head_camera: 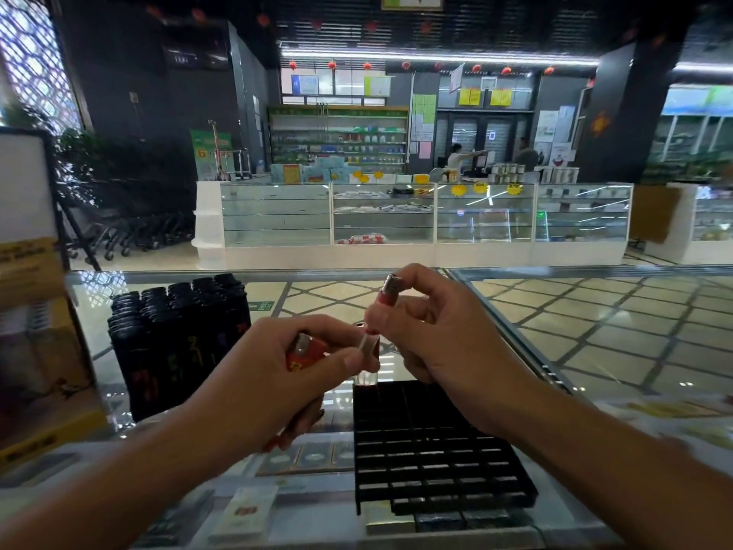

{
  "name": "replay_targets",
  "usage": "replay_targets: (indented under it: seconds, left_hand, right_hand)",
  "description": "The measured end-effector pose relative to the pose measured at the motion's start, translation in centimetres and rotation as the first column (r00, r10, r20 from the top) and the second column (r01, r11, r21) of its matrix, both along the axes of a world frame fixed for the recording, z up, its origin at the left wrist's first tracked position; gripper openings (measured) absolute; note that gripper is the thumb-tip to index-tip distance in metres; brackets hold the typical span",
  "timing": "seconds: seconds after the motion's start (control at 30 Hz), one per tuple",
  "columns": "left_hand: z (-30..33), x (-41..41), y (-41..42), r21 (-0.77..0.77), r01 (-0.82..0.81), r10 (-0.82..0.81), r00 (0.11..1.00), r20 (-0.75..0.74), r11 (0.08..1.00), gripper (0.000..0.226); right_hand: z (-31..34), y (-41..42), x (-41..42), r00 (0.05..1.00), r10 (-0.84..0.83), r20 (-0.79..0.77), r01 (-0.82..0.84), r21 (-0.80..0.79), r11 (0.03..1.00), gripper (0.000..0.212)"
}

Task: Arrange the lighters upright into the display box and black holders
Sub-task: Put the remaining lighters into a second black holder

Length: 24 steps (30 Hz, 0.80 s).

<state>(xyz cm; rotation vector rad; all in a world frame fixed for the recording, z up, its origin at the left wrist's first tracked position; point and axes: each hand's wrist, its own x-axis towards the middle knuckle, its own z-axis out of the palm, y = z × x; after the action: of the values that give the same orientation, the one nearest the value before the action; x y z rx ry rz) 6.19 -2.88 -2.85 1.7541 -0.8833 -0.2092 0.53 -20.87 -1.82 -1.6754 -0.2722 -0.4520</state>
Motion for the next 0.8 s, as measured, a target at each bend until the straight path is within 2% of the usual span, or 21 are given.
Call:
replay_targets:
  seconds: [0.13, 0.27, 0.4, 0.5, 0.6, 0.7, 0.8]
  left_hand:
    - [0.0, -0.3, -0.2, -0.077, -0.042, 0.041, 0.999, -0.013, 0.996, 0.02]
    - [0.2, -0.3, -0.2, -0.21, -0.027, 0.008, 0.996, -0.088, 0.977, 0.022]
    - [0.3, -0.4, -0.3, -0.214, -0.004, -0.022, 0.992, -0.122, 0.977, 0.019]
    - [0.1, 0.0, 0.1, -0.096, -0.024, 0.024, 1.0, 0.004, 0.995, 0.013]
    - [0.0, 0.4, 0.4, 0.029, -0.074, 0.068, 0.984, 0.166, 0.997, 0.015]
    - [-0.3, 0.8, 0.5, 0.27, -0.059, -0.022, 0.957, 0.289, 0.961, 0.021]
    - [-0.7, 1.0, 0.3, 0.428, -0.032, -0.111, 0.946, 0.305, 0.903, 0.015]
  right_hand:
    - [-0.2, 0.1, 0.3, 0.996, -0.056, 0.071, 0.062, -0.08, 0.995, 0.012]
    - [-0.2, 0.1, 0.4, 0.997, -0.033, 0.063, 0.033, 0.001, 0.999, 0.01]
    - [-0.1, -0.1, 0.5, 0.998, -0.006, 0.055, 0.005, 0.017, 1.0, 0.024]
    - [0.2, -0.7, 0.8, 0.989, -0.089, 0.114, 0.088, 0.016, 0.996, 0.027]
    - [0.8, -2.3, 1.0, 0.972, -0.178, 0.151, 0.197, -0.12, 0.973, 0.034]
    - [0.8, -3.9, 1.2, 0.965, -0.206, 0.161, 0.249, -0.331, 0.91, 0.032]
    - [-0.1, -4.3, 1.6, 0.966, -0.212, 0.15, 0.258, -0.456, 0.852, 0.031]
